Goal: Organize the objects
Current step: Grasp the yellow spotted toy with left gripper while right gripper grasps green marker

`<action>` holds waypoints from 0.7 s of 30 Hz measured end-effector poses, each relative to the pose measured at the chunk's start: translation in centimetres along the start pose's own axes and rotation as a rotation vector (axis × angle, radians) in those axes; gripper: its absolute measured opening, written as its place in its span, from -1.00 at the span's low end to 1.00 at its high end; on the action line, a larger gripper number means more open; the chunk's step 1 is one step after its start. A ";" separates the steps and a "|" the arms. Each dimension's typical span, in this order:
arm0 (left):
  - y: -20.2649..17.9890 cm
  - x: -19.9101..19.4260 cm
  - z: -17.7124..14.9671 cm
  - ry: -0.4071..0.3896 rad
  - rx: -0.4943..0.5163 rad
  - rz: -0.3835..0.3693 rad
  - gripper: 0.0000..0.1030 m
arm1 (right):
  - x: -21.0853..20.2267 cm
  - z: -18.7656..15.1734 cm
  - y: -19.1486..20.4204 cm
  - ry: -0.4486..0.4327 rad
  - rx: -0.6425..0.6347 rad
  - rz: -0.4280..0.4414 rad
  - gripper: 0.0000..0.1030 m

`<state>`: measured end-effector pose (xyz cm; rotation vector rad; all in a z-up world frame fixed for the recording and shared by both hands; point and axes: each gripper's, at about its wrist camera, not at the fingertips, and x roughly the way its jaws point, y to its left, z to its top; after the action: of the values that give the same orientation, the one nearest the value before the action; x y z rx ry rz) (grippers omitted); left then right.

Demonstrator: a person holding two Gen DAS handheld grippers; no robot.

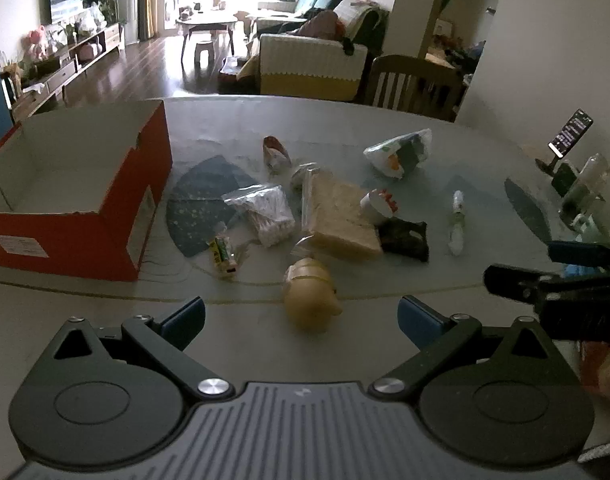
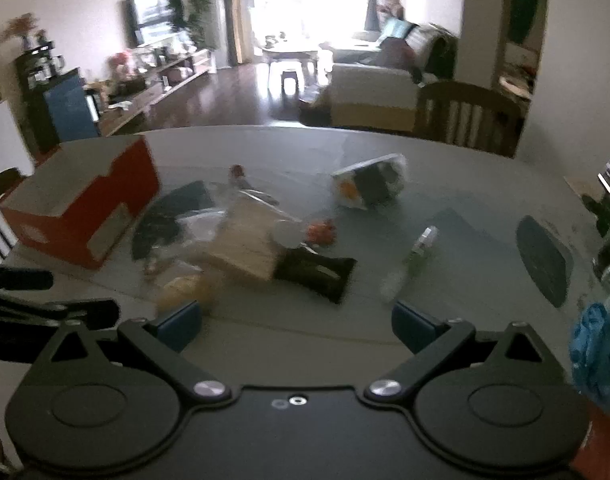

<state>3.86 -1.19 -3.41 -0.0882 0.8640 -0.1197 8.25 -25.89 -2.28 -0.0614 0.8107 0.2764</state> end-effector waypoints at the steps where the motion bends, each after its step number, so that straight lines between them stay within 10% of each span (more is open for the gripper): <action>1: 0.0 0.4 0.1 0.003 -0.002 0.001 1.00 | 0.4 0.1 -0.3 0.006 0.004 -0.009 0.96; 21: -2.5 9.6 1.7 0.074 0.097 0.028 1.00 | 10.7 3.3 -7.9 0.056 0.034 -0.219 0.95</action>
<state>11.11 -5.01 -9.23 0.0197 0.9312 -0.1391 19.68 -30.61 -8.12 -0.1253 0.8560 0.0544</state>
